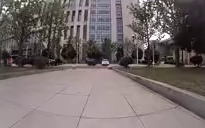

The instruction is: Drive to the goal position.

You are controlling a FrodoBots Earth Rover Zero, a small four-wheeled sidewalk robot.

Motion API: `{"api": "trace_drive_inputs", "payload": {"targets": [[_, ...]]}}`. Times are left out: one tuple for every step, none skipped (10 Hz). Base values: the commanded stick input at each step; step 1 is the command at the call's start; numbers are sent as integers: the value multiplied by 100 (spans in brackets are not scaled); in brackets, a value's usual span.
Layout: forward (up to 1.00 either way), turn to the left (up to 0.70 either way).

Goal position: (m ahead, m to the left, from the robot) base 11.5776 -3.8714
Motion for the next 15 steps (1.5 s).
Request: {"api": "trace_drive_inputs", "payload": {"targets": [[45,0],[45,0],[45,0],[45,0],[45,0],[45,0],[45,0],[45,0],[45,0],[45,0],[45,0],[45,0],[45,0],[45,0],[45,0]]}}
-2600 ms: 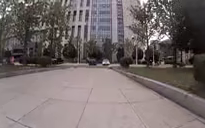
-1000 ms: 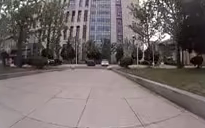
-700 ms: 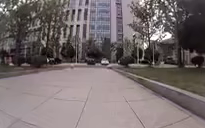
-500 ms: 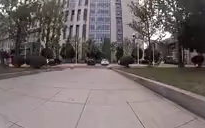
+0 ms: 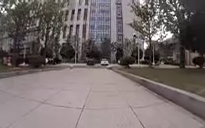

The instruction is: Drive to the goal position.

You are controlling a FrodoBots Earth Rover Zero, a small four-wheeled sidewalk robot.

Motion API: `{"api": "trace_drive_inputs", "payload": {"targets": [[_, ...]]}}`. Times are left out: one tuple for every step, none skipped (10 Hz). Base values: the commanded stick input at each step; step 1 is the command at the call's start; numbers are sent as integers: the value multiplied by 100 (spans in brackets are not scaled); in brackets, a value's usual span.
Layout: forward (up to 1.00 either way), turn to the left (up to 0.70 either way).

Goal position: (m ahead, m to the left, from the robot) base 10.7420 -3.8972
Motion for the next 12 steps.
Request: {"api": "trace_drive_inputs", "payload": {"targets": [[45,0],[45,0],[45,0],[45,0],[45,0],[45,0],[45,0],[45,0],[45,0],[45,0],[45,0],[45,0]]}}
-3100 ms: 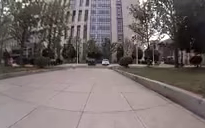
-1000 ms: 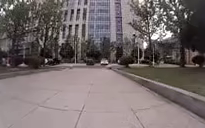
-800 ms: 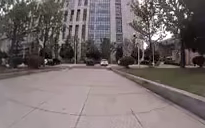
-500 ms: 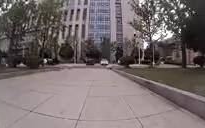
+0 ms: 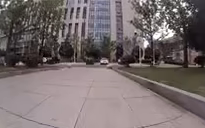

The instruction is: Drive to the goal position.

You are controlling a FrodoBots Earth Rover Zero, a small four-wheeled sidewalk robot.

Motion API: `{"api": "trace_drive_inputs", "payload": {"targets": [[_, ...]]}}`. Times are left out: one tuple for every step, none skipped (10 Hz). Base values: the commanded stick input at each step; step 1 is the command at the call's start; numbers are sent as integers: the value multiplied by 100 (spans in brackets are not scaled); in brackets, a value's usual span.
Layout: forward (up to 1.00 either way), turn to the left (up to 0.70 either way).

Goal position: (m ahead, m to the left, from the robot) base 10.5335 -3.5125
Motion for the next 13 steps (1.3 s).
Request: {"api": "trace_drive_inputs", "payload": {"targets": [[45,0],[45,0],[45,0],[45,0],[45,0],[45,0],[45,0],[45,0],[45,0],[45,0],[45,0],[45,0],[45,0]]}}
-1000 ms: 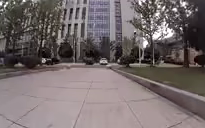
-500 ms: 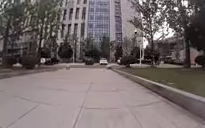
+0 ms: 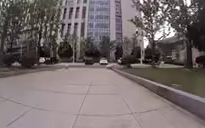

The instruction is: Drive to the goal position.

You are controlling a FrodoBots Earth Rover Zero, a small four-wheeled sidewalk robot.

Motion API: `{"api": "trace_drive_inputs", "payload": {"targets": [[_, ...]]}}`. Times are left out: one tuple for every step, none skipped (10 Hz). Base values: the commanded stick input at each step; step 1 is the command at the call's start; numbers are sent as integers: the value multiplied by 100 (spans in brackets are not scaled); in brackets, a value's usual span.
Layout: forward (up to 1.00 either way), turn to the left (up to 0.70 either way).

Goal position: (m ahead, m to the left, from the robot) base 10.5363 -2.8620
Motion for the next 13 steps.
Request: {"api": "trace_drive_inputs", "payload": {"targets": [[45,0],[45,0],[45,0],[45,0],[45,0],[45,0],[45,0],[45,0],[45,0],[45,0],[45,0],[45,0],[45,0]]}}
